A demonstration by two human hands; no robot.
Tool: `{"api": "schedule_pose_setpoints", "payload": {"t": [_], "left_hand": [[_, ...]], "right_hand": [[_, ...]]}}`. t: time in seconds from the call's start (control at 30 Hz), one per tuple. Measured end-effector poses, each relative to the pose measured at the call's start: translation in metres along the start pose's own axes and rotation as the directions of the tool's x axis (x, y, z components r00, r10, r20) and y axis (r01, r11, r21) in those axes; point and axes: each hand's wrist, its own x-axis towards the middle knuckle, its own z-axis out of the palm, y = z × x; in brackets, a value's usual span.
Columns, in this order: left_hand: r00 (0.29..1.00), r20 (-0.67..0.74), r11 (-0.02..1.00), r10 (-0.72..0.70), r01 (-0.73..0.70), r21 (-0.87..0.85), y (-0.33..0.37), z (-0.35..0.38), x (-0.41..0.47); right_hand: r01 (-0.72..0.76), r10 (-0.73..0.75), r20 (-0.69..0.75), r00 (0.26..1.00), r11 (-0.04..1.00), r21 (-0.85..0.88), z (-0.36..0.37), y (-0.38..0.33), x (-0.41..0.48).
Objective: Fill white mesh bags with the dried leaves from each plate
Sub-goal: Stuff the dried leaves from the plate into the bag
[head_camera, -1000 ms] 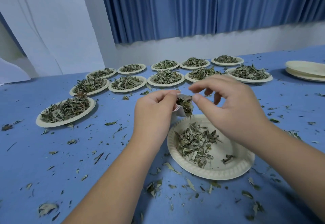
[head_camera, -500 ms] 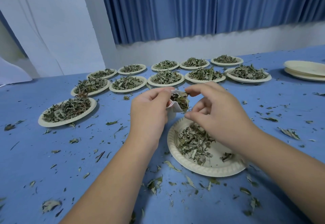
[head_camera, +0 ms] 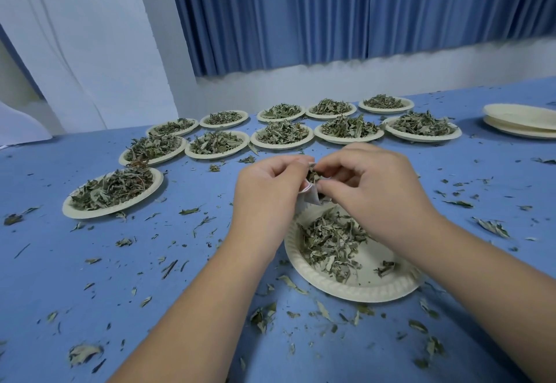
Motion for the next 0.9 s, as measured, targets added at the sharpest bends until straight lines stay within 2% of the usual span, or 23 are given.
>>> {"api": "schedule_pose_setpoints", "payload": {"t": [0.13,0.27,0.33,0.4,0.5,0.73,0.8,0.9], "left_hand": [[1.0,0.031,1.0,0.006,-0.007,0.004,0.0,0.002,-0.001],[0.998,0.055,1.0,-0.003,0.004,-0.022,-0.001,0.002,-0.002],[0.999,0.037,1.0,0.009,-0.008,-0.027,-0.001,0.001,-0.001],[0.999,0.015,0.999,0.031,-0.031,-0.023,0.0,0.0,0.001],[0.999,-0.002,0.998,0.049,-0.049,-0.044,0.0,-0.002,0.002],[0.999,0.019,0.996,0.039,-0.038,-0.081,0.001,-0.003,0.003],[0.998,0.04,0.996,0.043,-0.04,-0.075,0.001,-0.002,0.002],[0.997,0.066,0.997,0.051,-0.047,-0.055,0.001,-0.002,0.002]], "right_hand": [[0.036,-0.039,-0.023,0.999,0.995,-0.098,0.003,0.0,0.001],[0.097,-0.088,0.05,0.995,0.968,-0.23,0.007,-0.003,0.002],[0.1,-0.081,0.093,0.992,0.971,-0.215,0.004,-0.004,0.003],[0.061,-0.044,0.125,0.991,0.989,-0.134,0.0,-0.006,0.004],[0.013,-0.014,0.098,0.995,1.0,0.005,-0.003,-0.007,0.006],[-0.111,0.108,0.043,0.993,0.992,0.058,0.003,-0.003,0.023],[-0.211,0.206,0.106,0.973,0.976,0.044,0.005,0.0,0.032],[-0.371,0.335,0.3,0.893,0.926,0.07,0.009,0.002,0.041]]}}
